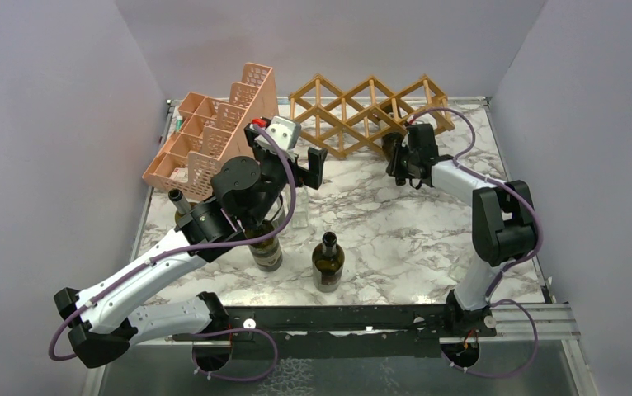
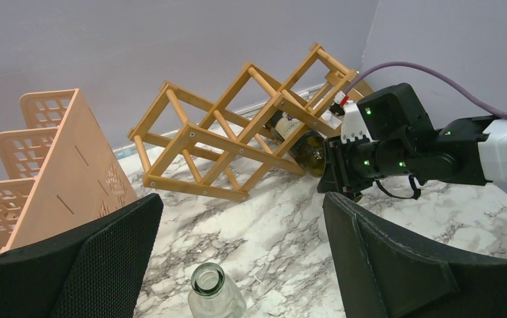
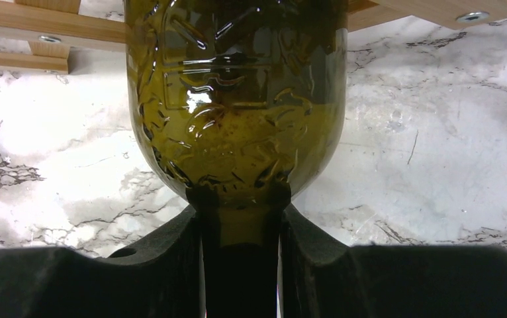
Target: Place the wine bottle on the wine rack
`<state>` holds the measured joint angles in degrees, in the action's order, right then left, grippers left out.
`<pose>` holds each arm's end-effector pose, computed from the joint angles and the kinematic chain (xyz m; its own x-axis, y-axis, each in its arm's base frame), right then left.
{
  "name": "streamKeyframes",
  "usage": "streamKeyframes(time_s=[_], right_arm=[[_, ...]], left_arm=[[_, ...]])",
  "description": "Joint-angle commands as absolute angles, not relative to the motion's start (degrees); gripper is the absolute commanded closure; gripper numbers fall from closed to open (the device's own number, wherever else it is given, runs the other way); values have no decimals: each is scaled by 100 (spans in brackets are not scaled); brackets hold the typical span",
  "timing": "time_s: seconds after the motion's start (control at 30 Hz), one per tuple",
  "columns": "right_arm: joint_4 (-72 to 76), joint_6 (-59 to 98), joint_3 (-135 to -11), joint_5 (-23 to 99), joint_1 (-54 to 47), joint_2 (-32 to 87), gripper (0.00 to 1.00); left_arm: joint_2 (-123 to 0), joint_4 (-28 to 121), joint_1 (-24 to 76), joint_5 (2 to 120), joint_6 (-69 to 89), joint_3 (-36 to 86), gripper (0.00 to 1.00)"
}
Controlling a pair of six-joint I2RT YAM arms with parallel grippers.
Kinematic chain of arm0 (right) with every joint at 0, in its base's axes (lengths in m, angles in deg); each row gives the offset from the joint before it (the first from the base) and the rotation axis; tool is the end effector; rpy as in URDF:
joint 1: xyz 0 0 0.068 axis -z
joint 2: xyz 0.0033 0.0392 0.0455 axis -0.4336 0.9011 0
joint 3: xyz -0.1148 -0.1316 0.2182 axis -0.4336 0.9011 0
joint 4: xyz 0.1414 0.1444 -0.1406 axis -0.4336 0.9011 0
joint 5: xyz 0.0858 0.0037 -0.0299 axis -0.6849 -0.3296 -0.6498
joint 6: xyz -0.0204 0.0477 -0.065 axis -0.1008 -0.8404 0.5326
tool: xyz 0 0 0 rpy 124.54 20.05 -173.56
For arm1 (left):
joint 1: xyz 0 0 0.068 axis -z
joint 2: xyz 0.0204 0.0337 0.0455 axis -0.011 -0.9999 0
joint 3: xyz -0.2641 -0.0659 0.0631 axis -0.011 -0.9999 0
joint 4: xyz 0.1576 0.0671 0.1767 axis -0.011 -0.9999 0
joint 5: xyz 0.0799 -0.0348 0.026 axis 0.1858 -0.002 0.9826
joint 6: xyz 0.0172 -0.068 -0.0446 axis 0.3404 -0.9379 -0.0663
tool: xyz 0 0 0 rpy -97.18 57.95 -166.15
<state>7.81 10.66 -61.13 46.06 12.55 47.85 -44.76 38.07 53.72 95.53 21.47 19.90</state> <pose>0.3866 0.0896 0.1839 -0.7110 0.1099 -0.6945 -0.0309 0.9819 0.1870 0.1621 -0.1704 0.4442 0.0224 -0.0410 -0.9989 0.4685 0.8831 -0.0257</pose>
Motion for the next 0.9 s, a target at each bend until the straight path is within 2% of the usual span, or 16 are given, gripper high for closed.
streamKeyframes(time_s=[0.0,0.2,0.37,0.5,0.67,0.87], right_arm=[[333,915,-6544,4441,1296,4876,72],[168,492,-6700,4505,1295,5124,64],[-15,261,-6697,4557,1296,5118,43],[93,240,-6715,4463,1296,4974,32],[543,403,-6762,4368,1298,4530,24],[1633,457,-6841,4874,1295,3827,23]], left_arm=[[-4331,3764,5379,9625,2183,2144,3],[-4309,3730,5378,9650,2183,2156,3],[-4306,3717,5375,9643,2183,2161,3],[-4315,3695,5384,9626,2183,2168,3],[-4315,3708,5382,9594,2192,2175,3],[-4306,3699,5383,9570,2187,2167,3]])
